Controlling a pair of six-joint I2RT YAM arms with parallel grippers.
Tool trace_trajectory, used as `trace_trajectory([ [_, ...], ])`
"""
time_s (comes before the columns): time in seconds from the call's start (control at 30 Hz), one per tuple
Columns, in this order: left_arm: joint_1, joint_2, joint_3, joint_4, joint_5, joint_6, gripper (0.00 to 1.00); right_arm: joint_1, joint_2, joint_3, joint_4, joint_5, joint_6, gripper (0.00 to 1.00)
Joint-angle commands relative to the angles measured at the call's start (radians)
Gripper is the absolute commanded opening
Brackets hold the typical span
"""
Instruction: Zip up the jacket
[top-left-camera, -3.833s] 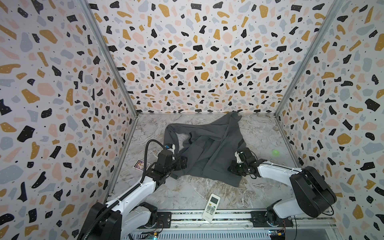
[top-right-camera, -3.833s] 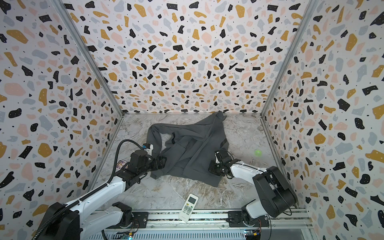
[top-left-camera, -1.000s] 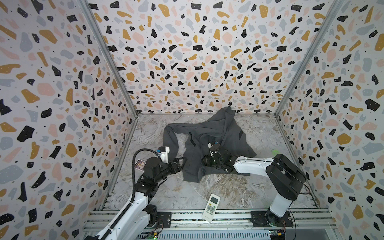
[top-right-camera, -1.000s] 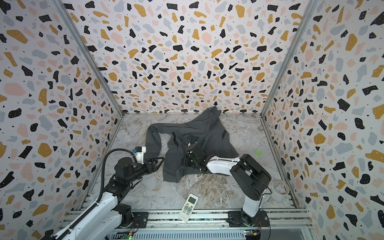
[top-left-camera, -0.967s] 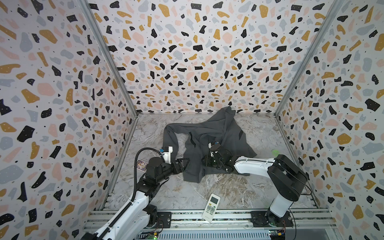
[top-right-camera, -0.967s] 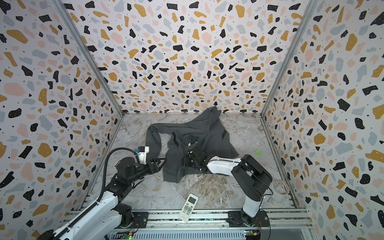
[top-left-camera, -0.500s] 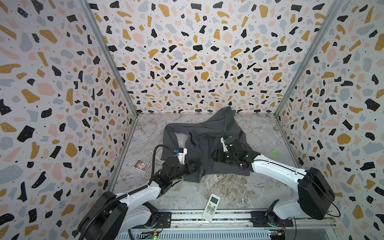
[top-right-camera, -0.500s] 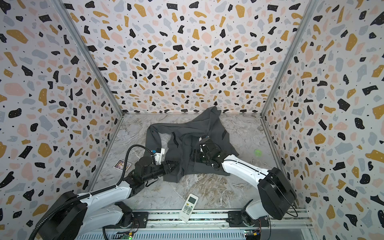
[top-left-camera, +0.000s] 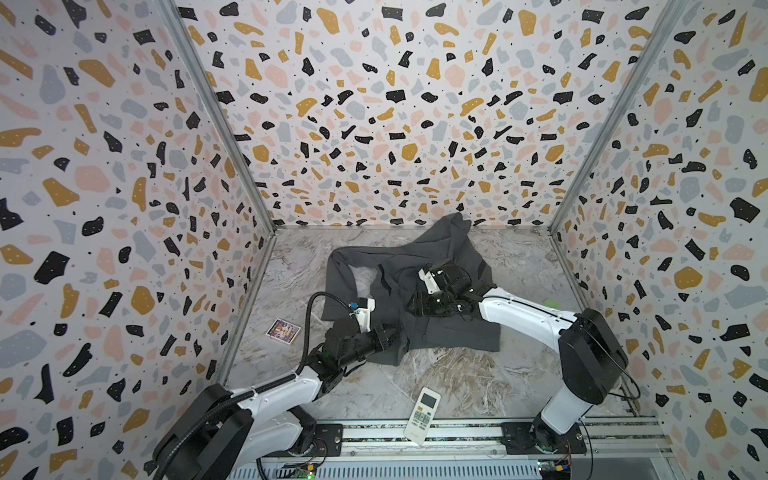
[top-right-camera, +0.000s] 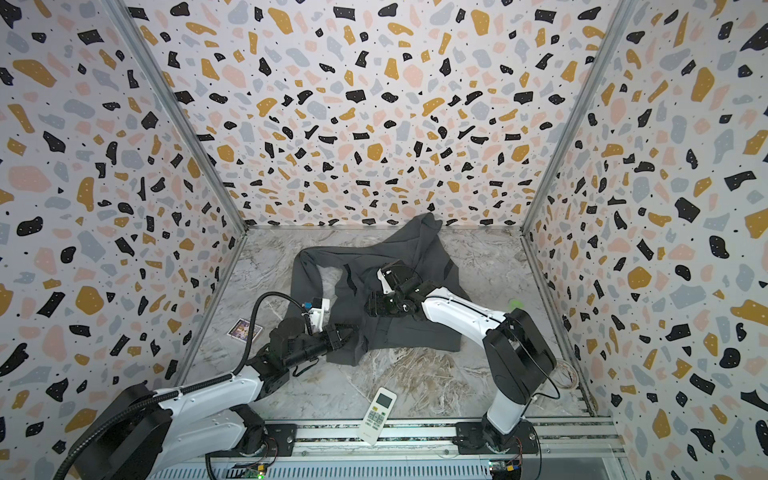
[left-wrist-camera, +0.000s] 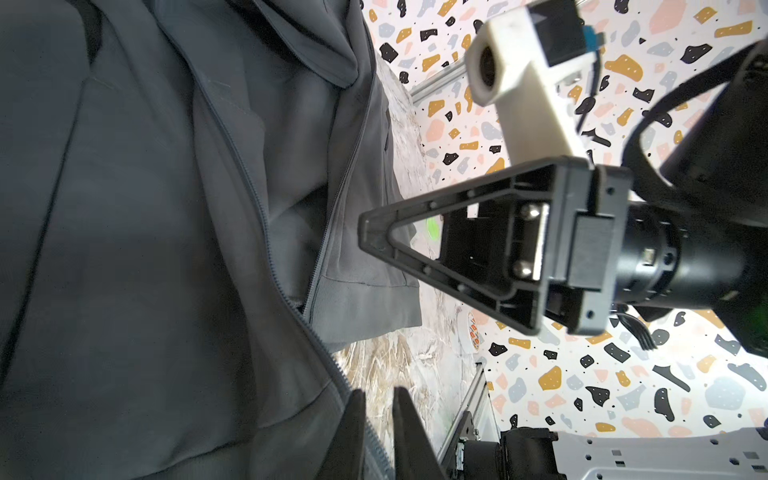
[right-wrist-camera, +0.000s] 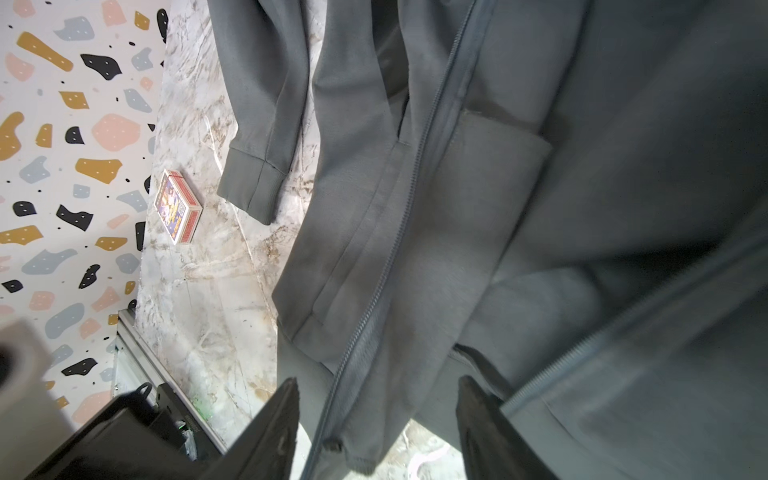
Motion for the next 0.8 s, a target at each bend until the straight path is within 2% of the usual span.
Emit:
trace_trajectory([
  [0.0,-0.003,-0.054,-0.025,-0.058,-0.047,0.039,0.17,0.035,0.037,0.074,-0.059,-0.037,-0.020,0.63],
  [0.23,0.006,-0.112,-0.079,-0.118,-0.071,0.055,0.24,0.095,0.107,0.132,-0.144,0.039,-0.033,0.60],
  [0.33,0.009,-0.123,-0.089,-0.134,-0.074,0.066,0.28,0.116,0.115,0.120,-0.153,0.055,-0.034,0.55],
  [0.47,0.011,-0.133,-0.101,-0.141,-0.078,0.073,0.39,0.143,0.112,0.100,-0.163,0.063,-0.034,0.40],
  [0.53,0.011,-0.133,-0.106,-0.134,-0.073,0.076,0.48,0.146,0.093,0.069,-0.146,0.060,-0.026,0.26],
  [0.63,0.011,-0.133,-0.106,-0.128,-0.056,0.085,0.59,0.141,0.040,-0.010,-0.077,0.049,0.001,0.10],
  [0.73,0.011,-0.140,-0.111,-0.109,-0.025,0.090,0.70,0.117,-0.017,-0.113,0.047,-0.023,0.040,0.00],
  [0.77,0.011,-0.143,-0.114,-0.099,-0.015,0.090,0.71,0.105,-0.038,-0.155,0.104,-0.055,0.059,0.00],
])
